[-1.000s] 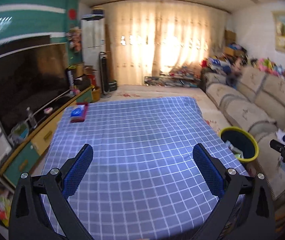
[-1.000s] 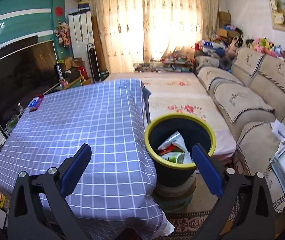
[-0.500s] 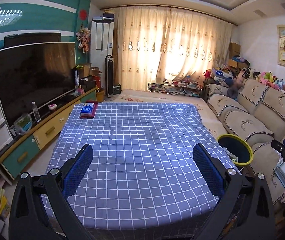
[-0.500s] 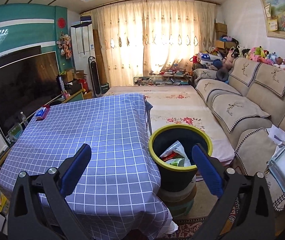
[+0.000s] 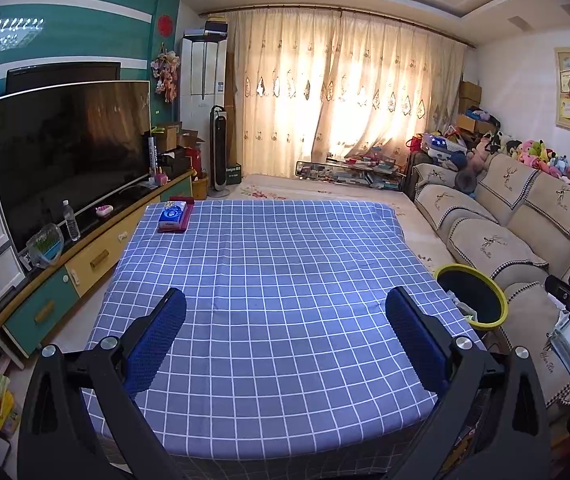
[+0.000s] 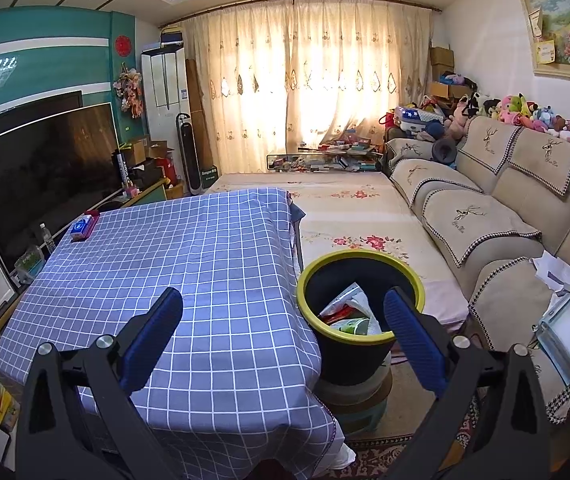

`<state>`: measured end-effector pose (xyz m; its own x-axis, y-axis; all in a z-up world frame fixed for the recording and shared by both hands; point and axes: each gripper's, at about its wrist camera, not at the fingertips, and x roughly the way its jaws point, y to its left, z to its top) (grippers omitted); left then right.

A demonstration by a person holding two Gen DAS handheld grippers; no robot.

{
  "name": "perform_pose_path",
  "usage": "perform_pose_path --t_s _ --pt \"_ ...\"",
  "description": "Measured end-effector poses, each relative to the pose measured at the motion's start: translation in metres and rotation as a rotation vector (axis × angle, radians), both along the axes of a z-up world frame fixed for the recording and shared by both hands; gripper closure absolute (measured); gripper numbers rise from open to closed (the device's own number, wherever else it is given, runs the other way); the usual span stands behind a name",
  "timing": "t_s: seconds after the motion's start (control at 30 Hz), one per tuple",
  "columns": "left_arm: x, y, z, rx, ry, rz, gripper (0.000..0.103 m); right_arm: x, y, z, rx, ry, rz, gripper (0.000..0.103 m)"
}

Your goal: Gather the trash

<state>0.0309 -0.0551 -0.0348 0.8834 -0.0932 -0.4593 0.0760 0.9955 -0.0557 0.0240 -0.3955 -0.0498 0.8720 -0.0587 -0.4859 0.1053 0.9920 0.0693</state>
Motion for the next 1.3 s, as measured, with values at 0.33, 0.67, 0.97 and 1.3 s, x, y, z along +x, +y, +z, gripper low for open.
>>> perform_pose_path --t_s 0.33,0.67,0.97,1.3 --pt "0.0018 0.0013 -0.0019 -0.003 0.000 0.003 0.005 0.0009 0.0011 0.0001 0.002 0.001 0.003 0.007" --pt "0.0011 -0.0002 -0.0031 -0.002 -0.001 0.001 0.005 0.0002 0.0016 -0.0002 0.003 0.000 0.002 0.007" --pt "0.0012 -0.0004 -0.0028 -0.003 0.003 -0.001 0.005 0.0007 0.0014 -0.0003 0.003 0.001 0.001 0.007" --pt "0.0007 -0.0015 -0.0026 -0.004 0.003 -0.002 0.005 0.0006 0.0013 0.0001 0.003 0.000 0.001 0.007"
